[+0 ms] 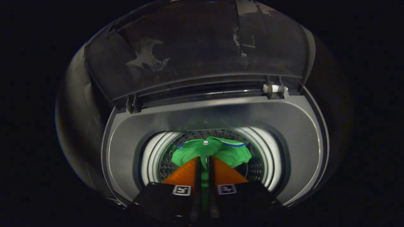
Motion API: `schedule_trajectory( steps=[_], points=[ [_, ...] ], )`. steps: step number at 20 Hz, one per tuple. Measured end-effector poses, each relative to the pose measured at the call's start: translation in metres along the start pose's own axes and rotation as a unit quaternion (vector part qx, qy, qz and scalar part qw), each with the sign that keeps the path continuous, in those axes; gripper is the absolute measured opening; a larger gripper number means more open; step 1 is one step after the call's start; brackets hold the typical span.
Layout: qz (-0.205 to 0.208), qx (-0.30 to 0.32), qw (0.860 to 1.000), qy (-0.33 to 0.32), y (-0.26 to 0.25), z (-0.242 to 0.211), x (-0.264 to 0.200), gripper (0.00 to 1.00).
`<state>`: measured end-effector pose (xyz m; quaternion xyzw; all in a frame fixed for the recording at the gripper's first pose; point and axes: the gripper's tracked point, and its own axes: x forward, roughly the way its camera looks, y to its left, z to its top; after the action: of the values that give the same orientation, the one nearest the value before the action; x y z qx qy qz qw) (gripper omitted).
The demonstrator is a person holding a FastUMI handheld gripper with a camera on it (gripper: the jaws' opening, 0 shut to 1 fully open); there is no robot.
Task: Put the clothes into the washing machine and then close the washing machine lid.
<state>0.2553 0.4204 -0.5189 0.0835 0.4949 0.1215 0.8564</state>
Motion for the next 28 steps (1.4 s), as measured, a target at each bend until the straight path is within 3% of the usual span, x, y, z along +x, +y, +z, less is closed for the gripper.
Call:
schedule_trajectory(
  steps=[3, 10, 14, 18, 23, 25, 28],
  points=[
    [-0.021, -0.024, 0.999, -0.035, -0.005, 0.002, -0.011, 0.99],
    [-0.013, -0.015, 0.999, -0.05, -0.001, 0.006, -0.029, 0.99],
    [-0.011, -0.021, 0.995, -0.094, 0.003, 0.031, -0.063, 0.99],
    [-0.001, -0.029, 0.985, -0.171, 0.01, 0.087, -0.133, 0.99],
    [0.01, -0.057, 0.962, -0.267, 0.034, 0.18, -0.212, 0.98],
    [0.012, -0.065, 0.951, -0.301, 0.038, 0.22, -0.224, 0.98],
    [0.003, -0.071, 0.948, -0.309, 0.038, 0.267, -0.213, 0.98]
  ],
)
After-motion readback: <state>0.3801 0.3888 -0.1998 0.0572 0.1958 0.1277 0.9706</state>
